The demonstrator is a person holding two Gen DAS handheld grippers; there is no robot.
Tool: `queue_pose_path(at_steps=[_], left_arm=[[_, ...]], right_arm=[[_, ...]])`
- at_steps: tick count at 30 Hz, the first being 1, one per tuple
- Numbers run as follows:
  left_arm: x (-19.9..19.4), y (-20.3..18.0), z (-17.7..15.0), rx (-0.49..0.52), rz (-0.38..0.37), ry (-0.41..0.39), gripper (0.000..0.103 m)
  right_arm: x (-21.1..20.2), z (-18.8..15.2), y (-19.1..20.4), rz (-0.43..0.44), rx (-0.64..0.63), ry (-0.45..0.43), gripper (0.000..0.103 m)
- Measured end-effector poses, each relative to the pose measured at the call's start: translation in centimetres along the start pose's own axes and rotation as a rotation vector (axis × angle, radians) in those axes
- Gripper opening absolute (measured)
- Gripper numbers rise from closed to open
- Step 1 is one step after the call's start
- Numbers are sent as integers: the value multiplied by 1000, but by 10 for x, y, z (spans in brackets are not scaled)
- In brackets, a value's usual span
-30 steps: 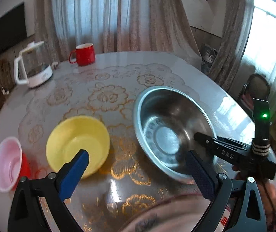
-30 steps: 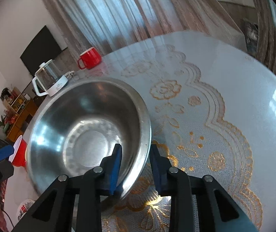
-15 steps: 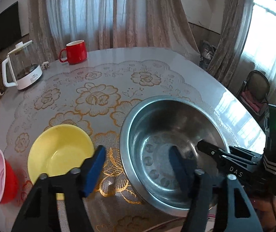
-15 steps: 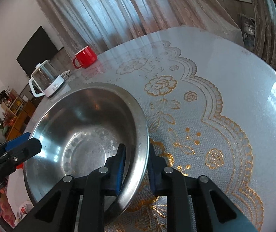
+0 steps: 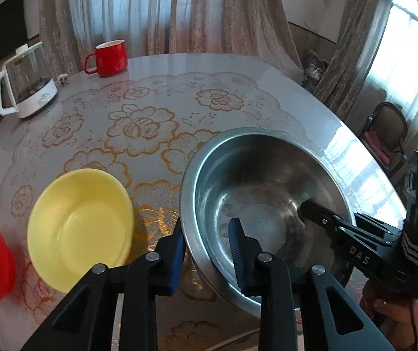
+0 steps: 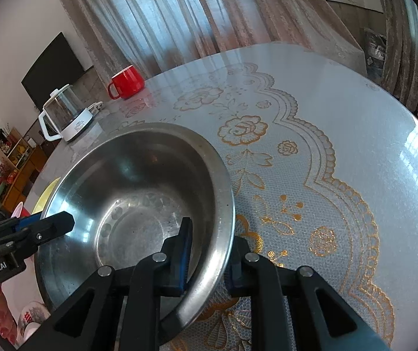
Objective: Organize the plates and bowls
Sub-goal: 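Lift the steel bowl with the right tool and carry it toward the plate stack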
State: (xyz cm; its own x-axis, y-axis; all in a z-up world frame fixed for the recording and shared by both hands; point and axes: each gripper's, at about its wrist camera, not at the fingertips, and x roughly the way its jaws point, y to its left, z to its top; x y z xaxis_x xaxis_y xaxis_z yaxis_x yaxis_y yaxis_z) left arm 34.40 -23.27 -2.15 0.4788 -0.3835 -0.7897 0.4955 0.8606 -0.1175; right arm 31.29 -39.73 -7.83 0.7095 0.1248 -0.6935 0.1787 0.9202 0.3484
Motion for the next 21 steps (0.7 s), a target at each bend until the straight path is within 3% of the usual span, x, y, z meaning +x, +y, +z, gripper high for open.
queue_pose_path(at_steps=[3, 14, 21], left_arm=[[0, -5, -3, 6, -25, 7, 27], [1, -10, -15, -15, -64, 44, 24], [-16, -8, -16, -46, -94, 24, 24]], right_arm=[[0, 0, -1, -2, 6, -2, 7], [-12, -2, -13, -1, 71, -55, 7], [-31, -4, -3, -5, 19, -159, 7]])
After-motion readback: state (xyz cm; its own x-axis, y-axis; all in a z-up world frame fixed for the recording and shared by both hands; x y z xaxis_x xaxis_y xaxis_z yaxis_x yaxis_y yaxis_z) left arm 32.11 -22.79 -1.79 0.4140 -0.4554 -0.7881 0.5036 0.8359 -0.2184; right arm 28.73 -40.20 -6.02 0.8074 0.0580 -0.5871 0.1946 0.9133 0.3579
